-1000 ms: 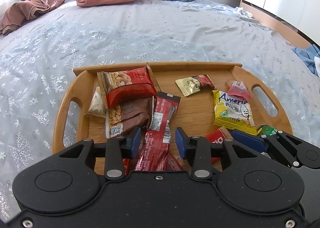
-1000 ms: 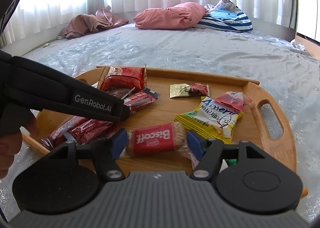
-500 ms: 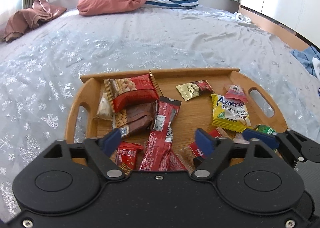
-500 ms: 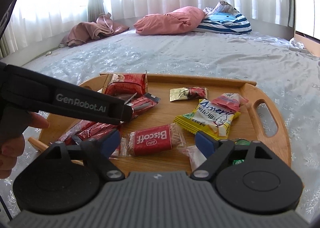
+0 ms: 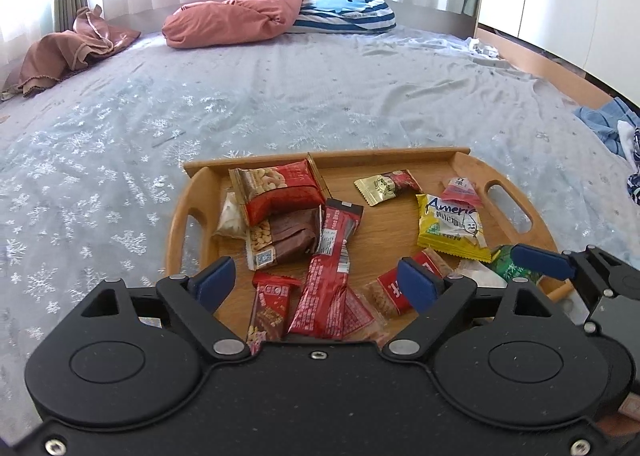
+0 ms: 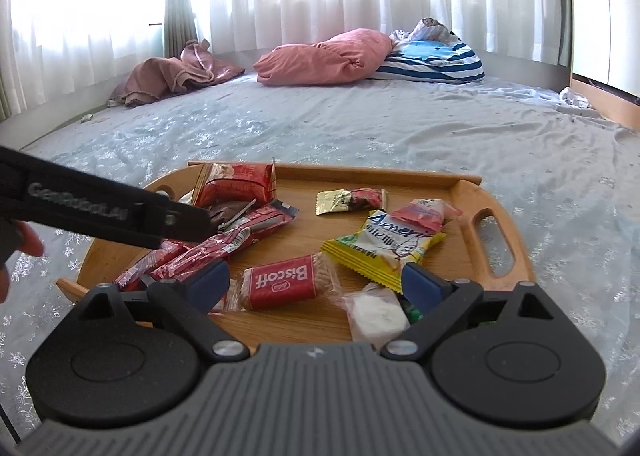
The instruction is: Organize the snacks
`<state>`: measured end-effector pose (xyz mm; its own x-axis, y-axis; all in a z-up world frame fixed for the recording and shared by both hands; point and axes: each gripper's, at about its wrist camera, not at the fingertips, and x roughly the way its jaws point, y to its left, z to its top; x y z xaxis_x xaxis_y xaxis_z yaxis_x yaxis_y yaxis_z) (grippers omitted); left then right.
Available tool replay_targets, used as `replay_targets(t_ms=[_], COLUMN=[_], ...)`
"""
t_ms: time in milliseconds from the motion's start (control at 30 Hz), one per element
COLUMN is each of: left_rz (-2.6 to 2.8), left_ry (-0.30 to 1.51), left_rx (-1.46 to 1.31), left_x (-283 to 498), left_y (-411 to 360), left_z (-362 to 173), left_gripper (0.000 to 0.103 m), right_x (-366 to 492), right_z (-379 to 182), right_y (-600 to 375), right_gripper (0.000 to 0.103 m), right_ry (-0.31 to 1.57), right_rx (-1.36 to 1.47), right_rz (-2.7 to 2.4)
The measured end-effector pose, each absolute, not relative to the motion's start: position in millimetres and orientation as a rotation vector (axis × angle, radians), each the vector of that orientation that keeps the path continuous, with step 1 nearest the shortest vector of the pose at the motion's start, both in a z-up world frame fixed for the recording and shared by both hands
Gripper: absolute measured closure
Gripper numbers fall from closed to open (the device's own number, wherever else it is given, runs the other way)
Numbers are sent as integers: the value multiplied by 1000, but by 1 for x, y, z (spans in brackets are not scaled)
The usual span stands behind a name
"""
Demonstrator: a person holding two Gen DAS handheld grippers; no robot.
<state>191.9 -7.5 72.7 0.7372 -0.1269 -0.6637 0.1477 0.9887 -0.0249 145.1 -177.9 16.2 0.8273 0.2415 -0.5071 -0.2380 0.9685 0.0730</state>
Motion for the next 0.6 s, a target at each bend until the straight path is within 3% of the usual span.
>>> replay_targets(t_ms=[600], left_rz=[-89], left_ry=[723], left_rx=[-33], left_x=[114], left_y=[29], left_z=[70], left_gripper=[15], right_x=[90], right_z=[25], right_y=[-191], right_gripper=[2], right_ry=[515], right_rx=[30], right_rz=[202])
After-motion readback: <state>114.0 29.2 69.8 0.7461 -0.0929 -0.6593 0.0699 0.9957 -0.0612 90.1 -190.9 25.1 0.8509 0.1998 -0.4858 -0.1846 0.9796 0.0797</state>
